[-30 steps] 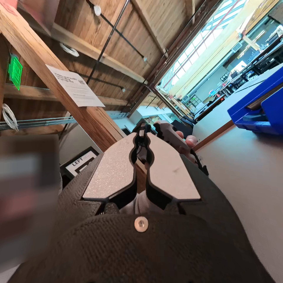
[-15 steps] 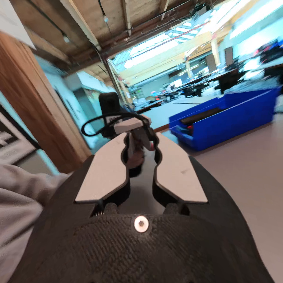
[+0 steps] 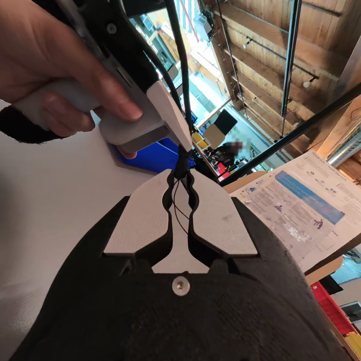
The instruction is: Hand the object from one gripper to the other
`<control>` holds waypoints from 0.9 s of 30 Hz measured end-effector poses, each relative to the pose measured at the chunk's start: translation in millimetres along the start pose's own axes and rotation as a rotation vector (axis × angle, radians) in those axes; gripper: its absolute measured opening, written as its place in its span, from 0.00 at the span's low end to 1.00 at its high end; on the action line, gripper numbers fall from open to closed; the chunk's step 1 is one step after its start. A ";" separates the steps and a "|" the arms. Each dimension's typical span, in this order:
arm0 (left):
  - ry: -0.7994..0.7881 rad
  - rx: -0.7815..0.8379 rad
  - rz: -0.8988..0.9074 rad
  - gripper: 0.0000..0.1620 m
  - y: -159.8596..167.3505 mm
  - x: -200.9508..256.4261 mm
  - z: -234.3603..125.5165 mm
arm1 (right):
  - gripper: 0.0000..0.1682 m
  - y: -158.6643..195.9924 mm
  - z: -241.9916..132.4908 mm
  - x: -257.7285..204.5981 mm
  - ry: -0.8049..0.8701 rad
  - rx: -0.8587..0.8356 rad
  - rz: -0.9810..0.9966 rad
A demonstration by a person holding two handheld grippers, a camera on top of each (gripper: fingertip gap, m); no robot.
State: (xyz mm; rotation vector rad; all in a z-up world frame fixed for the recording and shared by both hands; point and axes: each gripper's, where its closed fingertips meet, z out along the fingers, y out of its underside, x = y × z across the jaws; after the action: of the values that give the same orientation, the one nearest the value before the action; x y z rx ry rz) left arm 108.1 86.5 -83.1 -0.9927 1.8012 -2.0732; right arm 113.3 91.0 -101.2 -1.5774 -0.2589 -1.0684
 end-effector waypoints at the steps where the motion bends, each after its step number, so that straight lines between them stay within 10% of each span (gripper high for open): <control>1: 0.000 0.004 -0.005 0.03 -0.4 -0.9 -0.4 | 0.07 -0.4 -0.1 0.4 0.001 0.004 -0.003; 10: 0.041 -0.053 0.046 0.09 10.6 -6.0 -0.4 | 0.06 13.0 -3.6 16.8 0.050 -0.129 -0.154; 18: -0.401 -0.413 0.436 0.24 37.6 -80.8 -31.4 | 0.06 24.1 -28.8 37.3 0.015 -0.221 -0.786; 27: -0.038 -0.231 0.501 0.21 28.1 -5.3 -4.1 | 0.06 24.7 -27.2 5.0 -0.132 -0.231 -0.999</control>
State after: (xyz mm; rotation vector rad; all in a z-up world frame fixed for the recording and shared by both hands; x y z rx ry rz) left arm 102.3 86.5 -111.5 -0.5406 2.0426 -1.5636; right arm 119.4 57.5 -115.9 -1.7453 -1.1275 -1.7878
